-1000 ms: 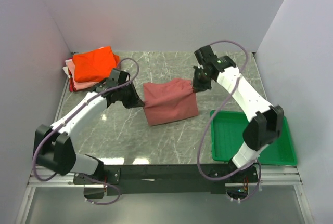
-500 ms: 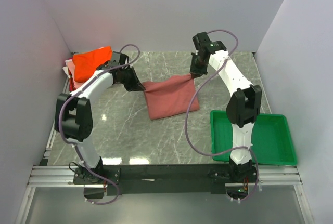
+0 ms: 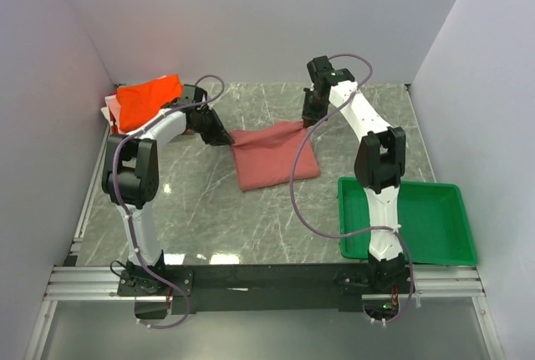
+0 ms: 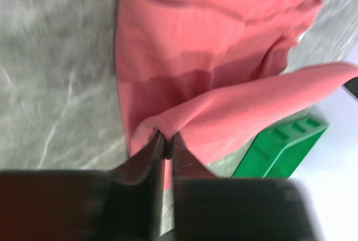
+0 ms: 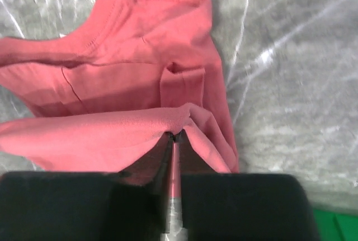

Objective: Fold and stack the t-shirts
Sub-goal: Fold the tshirt, then neatly place the folded tshirt to the corner

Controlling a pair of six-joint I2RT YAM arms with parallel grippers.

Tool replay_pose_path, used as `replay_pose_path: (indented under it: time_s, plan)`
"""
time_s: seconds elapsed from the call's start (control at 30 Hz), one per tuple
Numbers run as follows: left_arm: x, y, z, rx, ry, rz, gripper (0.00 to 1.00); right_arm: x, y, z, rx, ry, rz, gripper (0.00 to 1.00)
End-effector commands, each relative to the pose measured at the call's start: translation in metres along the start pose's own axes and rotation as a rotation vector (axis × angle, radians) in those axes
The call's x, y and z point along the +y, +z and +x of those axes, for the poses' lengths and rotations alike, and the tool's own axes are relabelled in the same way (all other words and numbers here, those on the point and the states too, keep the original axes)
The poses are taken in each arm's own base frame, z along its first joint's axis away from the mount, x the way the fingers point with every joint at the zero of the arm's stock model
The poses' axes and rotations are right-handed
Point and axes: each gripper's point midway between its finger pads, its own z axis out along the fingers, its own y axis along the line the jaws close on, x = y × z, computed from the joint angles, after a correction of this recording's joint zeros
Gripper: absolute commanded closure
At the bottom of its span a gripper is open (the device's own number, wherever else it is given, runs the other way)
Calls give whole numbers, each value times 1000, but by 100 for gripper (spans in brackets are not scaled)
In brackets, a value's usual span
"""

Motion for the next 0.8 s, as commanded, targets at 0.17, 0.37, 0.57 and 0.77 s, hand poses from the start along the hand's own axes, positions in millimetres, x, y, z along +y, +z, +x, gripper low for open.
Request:
replay_pose_path:
  time_s: [0.17, 0.37, 0.57, 0.77]
  plan:
    - [-40, -35, -95, -314, 50, 58, 31, 36, -32, -73, -204, -34, -223, 44]
    - [-34, -36, -66, -274, 122, 117, 30, 39, -61, -57, -260, -122, -283, 28]
    - [-10, -26, -17, -189, 176, 149, 31, 48, -58, -11, -183, -183, -338, 31]
    - [-3, -19, 11, -145, 224, 245, 30, 56, -33, 38, -49, -161, -409, 33]
